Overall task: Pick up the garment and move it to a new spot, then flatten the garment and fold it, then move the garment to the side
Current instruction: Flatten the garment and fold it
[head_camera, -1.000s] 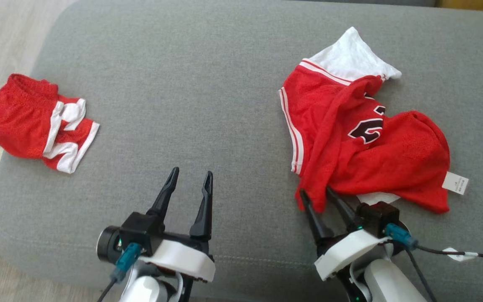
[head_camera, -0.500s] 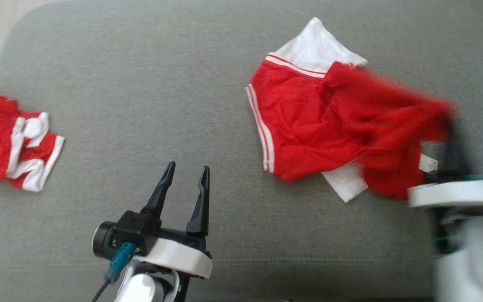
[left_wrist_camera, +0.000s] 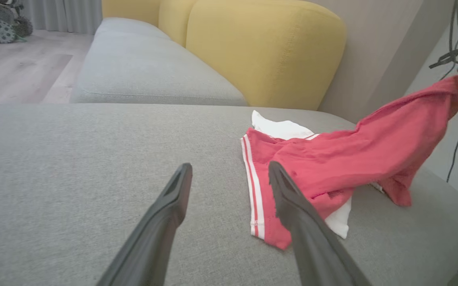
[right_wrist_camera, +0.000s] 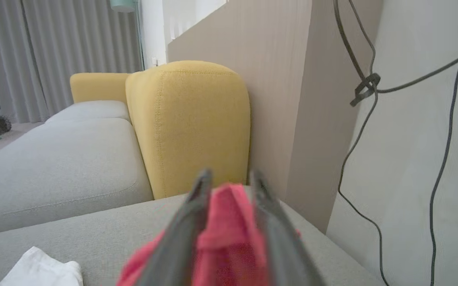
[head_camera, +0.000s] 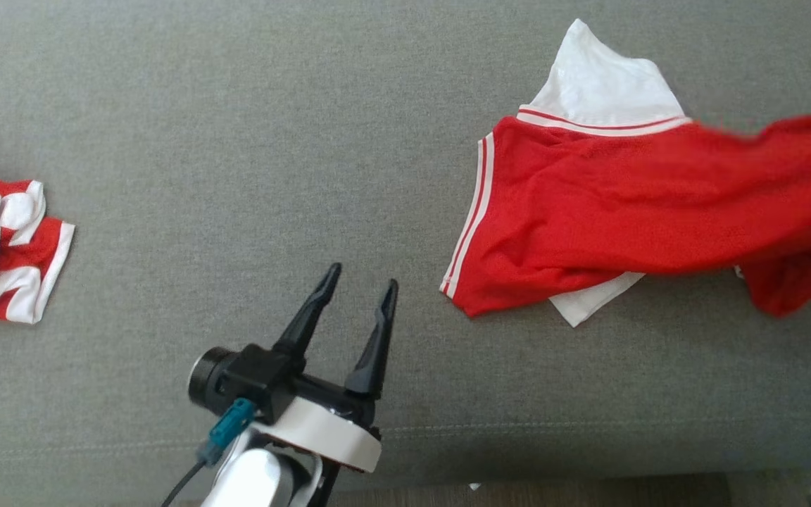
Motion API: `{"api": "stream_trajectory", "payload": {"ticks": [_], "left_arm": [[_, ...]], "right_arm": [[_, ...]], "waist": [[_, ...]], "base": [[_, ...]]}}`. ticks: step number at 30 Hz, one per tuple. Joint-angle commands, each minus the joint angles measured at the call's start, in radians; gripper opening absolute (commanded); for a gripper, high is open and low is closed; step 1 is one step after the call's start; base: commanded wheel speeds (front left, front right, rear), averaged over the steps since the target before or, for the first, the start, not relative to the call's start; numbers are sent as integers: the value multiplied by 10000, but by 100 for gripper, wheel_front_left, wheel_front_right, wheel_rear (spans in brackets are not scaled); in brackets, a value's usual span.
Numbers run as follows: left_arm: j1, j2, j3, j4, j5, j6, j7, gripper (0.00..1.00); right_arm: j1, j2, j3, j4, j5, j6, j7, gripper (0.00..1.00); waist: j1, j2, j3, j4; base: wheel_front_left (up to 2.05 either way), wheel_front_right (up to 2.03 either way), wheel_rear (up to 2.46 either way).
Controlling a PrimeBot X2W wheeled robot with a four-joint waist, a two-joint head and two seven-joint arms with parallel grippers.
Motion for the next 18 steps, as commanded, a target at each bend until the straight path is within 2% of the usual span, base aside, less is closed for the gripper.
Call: {"api": "stream_trajectory", "payload": {"ticks": [1, 5, 12, 13, 18], "left_arm": [[-394, -68, 141, -169, 47, -133, -122, 100], [-734, -72, -149, 316, 120, -408, -122, 100], [-2661, -75, -667, 1578, 343, -660, -28, 100], [-2661, -75, -667, 1578, 343, -660, -28, 100], [-4633, -74, -698, 3104, 322, -656, 757, 100]], "right_arm": [[-231, -35, 409, -411, -403, 71, -319, 100], [200, -27, 1131, -790, -513, 71, -906, 100], [2439, -24, 3494, -2278, 1170, 71, -1189, 100], [2439, -24, 3494, -2278, 1170, 71, -1189, 100], [3944, -23, 4899, -3593, 2004, 71, -1133, 100]], "waist": [[0, 0, 66, -40], [0, 0, 134, -197], [0, 0, 312, -857], [0, 0, 312, -857], [0, 0, 655, -1726]], "base": [[0, 0, 0], [0, 0, 0], [0, 0, 0], [0, 0, 0], [0, 0, 0]]}}
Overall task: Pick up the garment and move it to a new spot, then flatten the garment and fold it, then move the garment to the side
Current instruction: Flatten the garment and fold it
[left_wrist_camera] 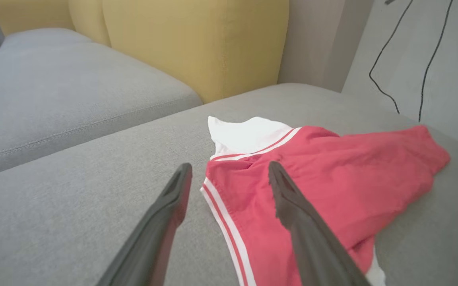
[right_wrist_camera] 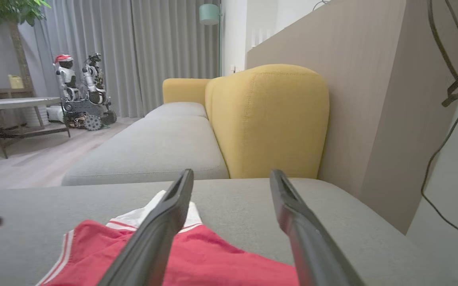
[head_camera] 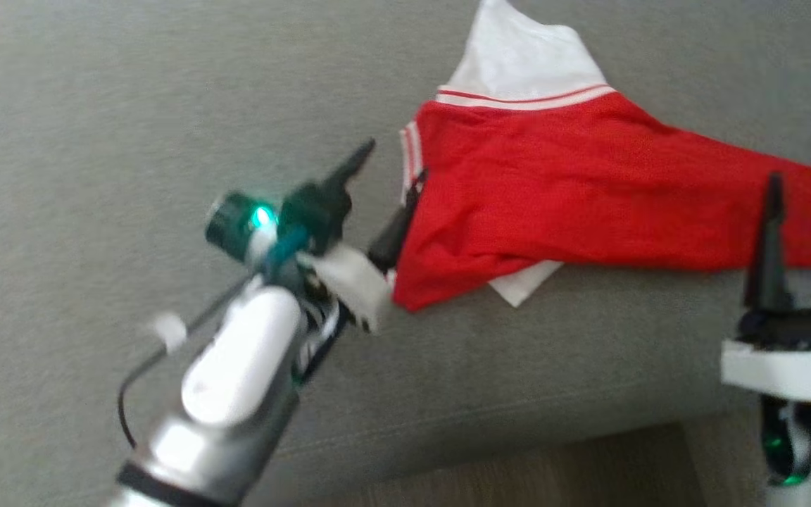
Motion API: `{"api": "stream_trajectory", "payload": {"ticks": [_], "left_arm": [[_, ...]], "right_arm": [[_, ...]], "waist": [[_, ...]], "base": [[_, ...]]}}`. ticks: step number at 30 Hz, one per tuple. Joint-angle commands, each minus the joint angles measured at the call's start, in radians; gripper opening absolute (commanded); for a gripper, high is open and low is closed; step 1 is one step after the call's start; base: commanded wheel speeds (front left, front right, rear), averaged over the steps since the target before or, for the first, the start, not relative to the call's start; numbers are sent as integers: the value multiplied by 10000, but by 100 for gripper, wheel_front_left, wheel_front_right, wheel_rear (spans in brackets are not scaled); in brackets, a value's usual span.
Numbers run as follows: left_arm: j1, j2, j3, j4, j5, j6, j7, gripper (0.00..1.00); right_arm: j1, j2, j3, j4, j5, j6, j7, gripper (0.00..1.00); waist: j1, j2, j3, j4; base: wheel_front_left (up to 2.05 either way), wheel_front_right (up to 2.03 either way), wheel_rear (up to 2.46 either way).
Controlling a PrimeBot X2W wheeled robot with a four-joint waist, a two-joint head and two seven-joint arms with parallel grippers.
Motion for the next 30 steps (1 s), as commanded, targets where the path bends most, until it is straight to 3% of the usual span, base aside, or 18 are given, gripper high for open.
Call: {"api": "stream_trajectory", "payload": {"ticks": [1, 6, 11, 18, 19, 20, 25, 30], "left_arm": [[-520, 14, 308, -10, 68, 17, 127, 100], [-1808, 175, 620, 1676, 158, 285, 893, 100], [-2378, 460, 863, 3027, 175, 614, 1451, 100], [-2681, 429, 855, 4147, -90, 290, 1304, 100], [-2676, 413, 831, 4245, -150, 166, 1246, 47], [-2663, 394, 812, 4317, -218, 54, 1188, 0], [-2300, 350, 787, 4271, -533, -195, 826, 0], [-1208, 459, 956, 3598, -983, -150, 839, 0]], "right_arm": [[12, -35, 500, -547, 168, 71, -1, 100], [569, -34, 1265, -994, 619, 71, -83, 100], [750, -34, 1403, -1035, 991, 71, -281, 100], [771, -34, 1356, -867, 1164, 71, -472, 100], [759, -34, 1328, -839, 1171, 71, -496, 100], [750, -34, 1287, -813, 1171, 71, -517, 100], [762, -34, 1030, -730, 1100, 71, -586, 100], [860, -34, 852, -650, 961, 71, -557, 100]], "waist": [[0, 0, 299, -574], [0, 0, 708, -1460], [0, 0, 1046, -2076], [0, 0, 1239, -2297], [0, 0, 1233, -2280], [0, 0, 1225, -2246], [0, 0, 1084, -1846], [0, 0, 801, -1288]], "base": [[0, 0, 0], [0, 0, 0], [0, 0, 0], [0, 0, 0], [0, 0, 0], [0, 0, 0], [0, 0, 0], [0, 0, 0]]}}
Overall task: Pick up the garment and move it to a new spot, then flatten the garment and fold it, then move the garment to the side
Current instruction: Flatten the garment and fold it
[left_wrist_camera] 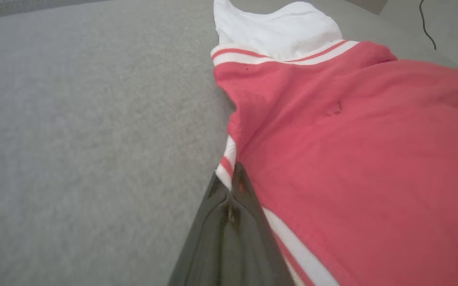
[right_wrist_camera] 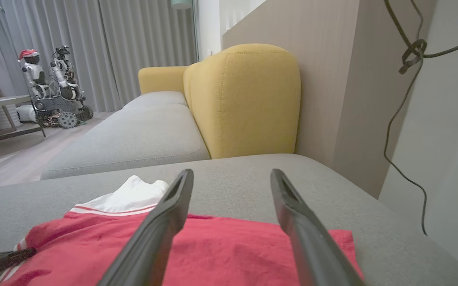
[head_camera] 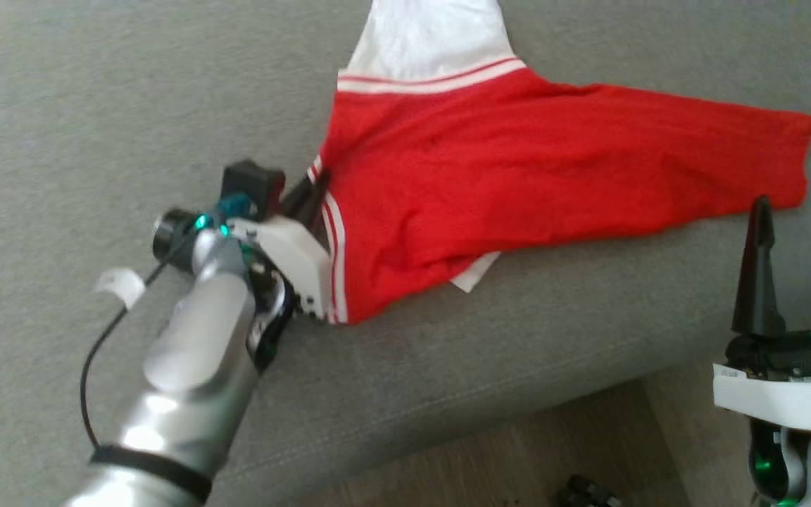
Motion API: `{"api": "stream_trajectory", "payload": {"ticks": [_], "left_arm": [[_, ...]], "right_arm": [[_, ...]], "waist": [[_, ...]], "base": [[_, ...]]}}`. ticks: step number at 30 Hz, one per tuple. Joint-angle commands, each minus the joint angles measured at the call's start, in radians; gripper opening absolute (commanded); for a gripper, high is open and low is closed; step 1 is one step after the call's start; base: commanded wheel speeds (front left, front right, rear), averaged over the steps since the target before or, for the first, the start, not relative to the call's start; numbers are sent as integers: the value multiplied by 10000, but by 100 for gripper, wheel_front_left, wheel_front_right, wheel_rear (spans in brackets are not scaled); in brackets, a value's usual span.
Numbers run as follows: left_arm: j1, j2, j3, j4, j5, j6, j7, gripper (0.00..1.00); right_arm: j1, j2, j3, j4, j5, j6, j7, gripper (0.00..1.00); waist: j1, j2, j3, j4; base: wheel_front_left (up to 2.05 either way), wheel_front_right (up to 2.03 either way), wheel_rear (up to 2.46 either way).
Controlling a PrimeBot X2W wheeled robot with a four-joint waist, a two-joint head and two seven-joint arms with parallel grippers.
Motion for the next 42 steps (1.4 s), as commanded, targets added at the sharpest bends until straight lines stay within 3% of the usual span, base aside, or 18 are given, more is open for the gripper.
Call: {"api": "stream_trajectory", "payload": {"ticks": [1, 10, 11, 12, 18, 21, 23, 27, 32, 42], "left_arm": [[711, 322, 254, -475, -144, 78, 186, 0], [3070, 1289, 394, -3638, -336, 948, 1470, 0], [3251, 1420, 448, -4052, -336, 1087, 1648, 70], [3384, 1560, 484, -4487, -323, 1182, 1825, 100], [2882, 2553, 1111, -7268, -414, 1393, 3184, 100], [1743, 3128, 1517, -8052, -662, 1060, 4189, 100], [866, 3395, 1632, -8172, -1049, 606, 5014, 100], [-848, 3576, 1562, -7608, -2241, -189, 6931, 100], [-2648, 3625, 1406, -6324, -2881, -414, 8260, 100], [-4134, 3681, 372, -4412, -2346, -550, 8461, 100]], "right_arm": [[97, -51, 122, -277, -90, 65, -43, 100], [174, -51, 110, -256, -74, 65, 52, 100], [160, -51, 121, -258, -68, 65, 55, 100], [140, -51, 136, -262, -60, 65, 56, 100], [-52, -51, 205, -294, 18, 65, 9, 100], [-180, -51, 281, -249, 75, 65, -36, 100], [-278, -51, 377, -183, 121, 65, -78, 100], [-472, -51, 553, -98, 264, 65, -174, 100], [-709, -51, 713, 42, 499, 65, -297, 100], [-1015, -51, 924, 247, 803, 65, -409, 100]], "waist": [[-1, 0, -236, 402], [-1, 0, -337, 1054], [-1, 0, -315, 1075], [-1, 0, -294, 1082], [-1, 0, 30, 934], [-1, 0, 308, 757], [-1, 0, 480, 618], [-1, 0, 849, 313], [-1, 0, 1270, -125], [-1, 0, 1855, -746]], "base": [[0, 0, 0], [0, 0, 0], [0, 0, 0], [0, 0, 0], [0, 0, 0], [0, 0, 0], [0, 0, 0], [0, 0, 0], [0, 0, 0], [0, 0, 0]]}}
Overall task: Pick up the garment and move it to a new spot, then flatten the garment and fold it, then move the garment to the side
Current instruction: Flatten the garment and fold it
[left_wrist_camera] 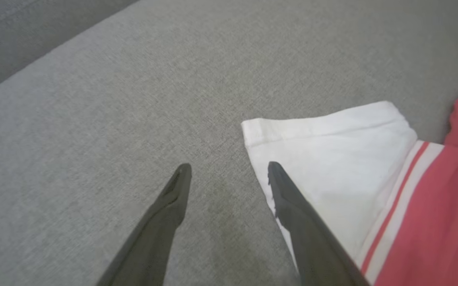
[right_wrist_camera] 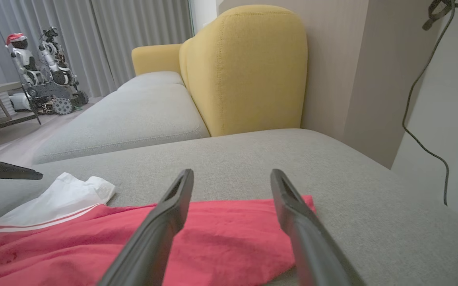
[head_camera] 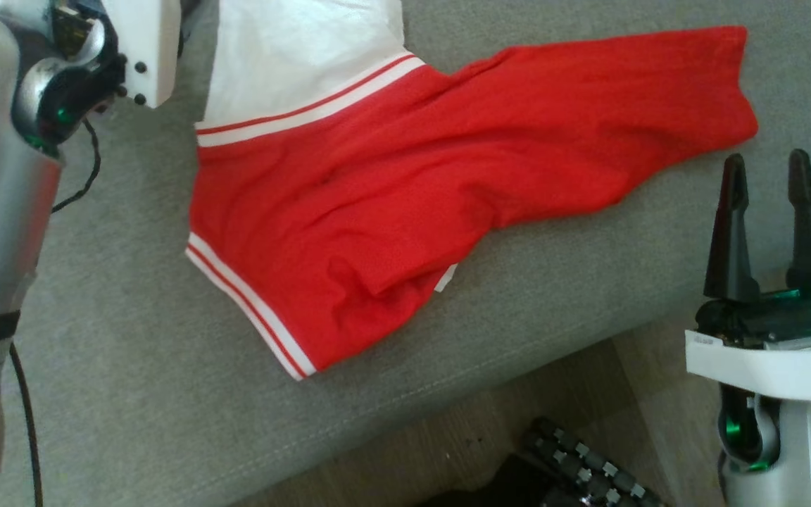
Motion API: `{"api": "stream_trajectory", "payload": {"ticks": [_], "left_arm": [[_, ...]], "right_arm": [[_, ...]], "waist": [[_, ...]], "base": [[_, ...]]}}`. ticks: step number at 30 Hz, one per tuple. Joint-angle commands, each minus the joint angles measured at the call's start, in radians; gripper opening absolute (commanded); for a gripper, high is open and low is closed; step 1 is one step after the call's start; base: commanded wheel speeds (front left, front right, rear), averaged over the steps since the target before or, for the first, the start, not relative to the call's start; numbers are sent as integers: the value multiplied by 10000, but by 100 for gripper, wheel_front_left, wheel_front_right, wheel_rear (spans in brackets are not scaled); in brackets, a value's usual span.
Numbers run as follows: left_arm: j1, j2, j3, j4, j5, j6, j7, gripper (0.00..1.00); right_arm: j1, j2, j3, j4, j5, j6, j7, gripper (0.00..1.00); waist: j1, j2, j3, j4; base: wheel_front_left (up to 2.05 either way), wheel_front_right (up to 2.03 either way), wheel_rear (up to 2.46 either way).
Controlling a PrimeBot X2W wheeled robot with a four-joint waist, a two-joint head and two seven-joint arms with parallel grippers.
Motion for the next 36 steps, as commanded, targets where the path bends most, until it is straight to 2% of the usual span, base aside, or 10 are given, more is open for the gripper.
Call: {"api": "stream_trajectory", "payload": {"ticks": [1, 21, 22, 23, 24, 25, 26, 30, 36], "left_arm": [[-668, 404, 268, -233, 86, -29, -55, 100], [-1346, 753, -741, 493, -368, -70, -95, 100], [-1352, 771, -774, 509, -393, -71, -134, 85], [-1351, 796, -816, 527, -430, -71, -148, 48], [-1346, 806, -860, 529, -481, -71, -187, 37], [-1331, 803, -862, 551, -565, -71, -237, 9], [-1317, 801, -860, 592, -643, -71, -255, 0], [-1255, 719, -731, 696, -816, -71, -812, 0], [-1141, 497, -1007, 590, -929, -72, -1589, 0]], "right_arm": [[-70, -58, 193, -249, 116, 65, -101, 100], [-277, -58, 243, -343, 477, 65, -109, 100], [-296, -58, 260, -337, 484, 65, -110, 100], [-330, -58, 282, -320, 491, 65, -110, 100], [-385, -58, 286, -283, 503, 65, -110, 100], [-462, -58, 244, -213, 531, 65, -110, 100], [-568, -58, 192, -96, 583, 65, -110, 100], [-1383, -58, -300, 592, 871, 65, 645, 100], [-3137, -58, -1596, 1675, 316, 65, 3583, 100]], "waist": [[-1, 0, 139, -146], [-1, 0, 474, -686], [-1, 0, 475, -720], [-1, 0, 472, -758], [-1, 0, 468, -791], [-1, 0, 459, -823], [-1, 0, 447, -847], [-1, 0, 365, -919], [-1, 0, 212, -685]], "base": [[0, 0, 0], [0, 0, 0], [0, 0, 0], [0, 0, 0], [0, 0, 0], [0, 0, 0], [0, 0, 0], [0, 0, 0], [0, 0, 0]]}}
